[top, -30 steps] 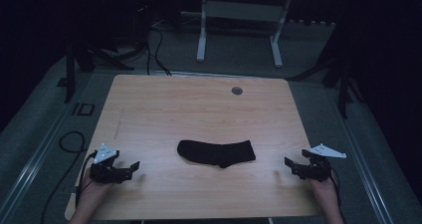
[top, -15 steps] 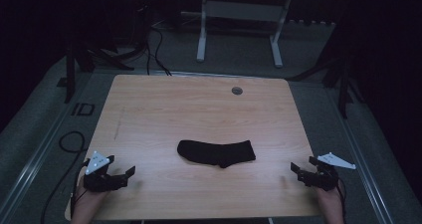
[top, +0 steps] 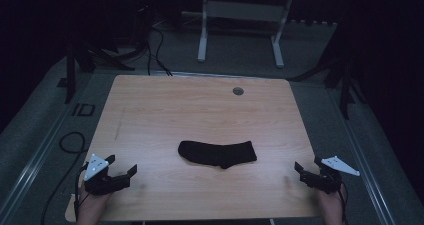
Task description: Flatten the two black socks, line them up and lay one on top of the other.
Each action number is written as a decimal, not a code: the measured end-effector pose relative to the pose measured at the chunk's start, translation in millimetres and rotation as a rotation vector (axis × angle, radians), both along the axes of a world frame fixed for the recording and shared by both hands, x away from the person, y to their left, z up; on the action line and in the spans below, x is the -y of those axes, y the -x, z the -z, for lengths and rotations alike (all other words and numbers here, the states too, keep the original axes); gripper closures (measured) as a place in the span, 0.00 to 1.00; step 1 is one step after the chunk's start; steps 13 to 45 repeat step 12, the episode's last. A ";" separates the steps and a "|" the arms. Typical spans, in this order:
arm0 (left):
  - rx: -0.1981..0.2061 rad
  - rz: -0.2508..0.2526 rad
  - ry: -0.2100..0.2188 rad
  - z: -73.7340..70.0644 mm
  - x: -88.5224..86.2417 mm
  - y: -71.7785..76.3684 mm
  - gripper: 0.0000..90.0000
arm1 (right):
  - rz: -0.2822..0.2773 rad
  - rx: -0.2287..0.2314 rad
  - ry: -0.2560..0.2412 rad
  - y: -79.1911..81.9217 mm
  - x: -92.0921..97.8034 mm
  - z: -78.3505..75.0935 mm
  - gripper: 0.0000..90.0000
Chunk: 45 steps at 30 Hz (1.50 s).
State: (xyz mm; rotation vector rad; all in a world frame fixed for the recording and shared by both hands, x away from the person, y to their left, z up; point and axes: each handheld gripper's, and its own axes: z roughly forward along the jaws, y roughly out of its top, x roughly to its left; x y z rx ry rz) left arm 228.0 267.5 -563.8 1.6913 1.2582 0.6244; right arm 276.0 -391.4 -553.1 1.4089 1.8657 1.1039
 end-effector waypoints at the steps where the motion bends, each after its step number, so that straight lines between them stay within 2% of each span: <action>1: 0.005 -0.009 -0.009 0.5 -0.2 -0.5 0.10 | 0.008 0.004 -0.004 -0.3 -0.2 0.5 0.16; 4: 0.017 -0.019 0.003 1.2 -3.1 -1.1 0.10 | 0.021 0.009 0.002 -1.4 -1.2 1.4 0.16; 10: 0.027 -0.035 0.010 2.5 -5.9 -0.7 0.10 | 0.029 -0.011 0.030 -3.6 -2.1 4.2 0.16; 45: 0.021 -0.033 0.014 3.6 -7.0 -0.9 0.10 | 0.033 -0.020 0.030 -4.5 -1.9 4.8 0.16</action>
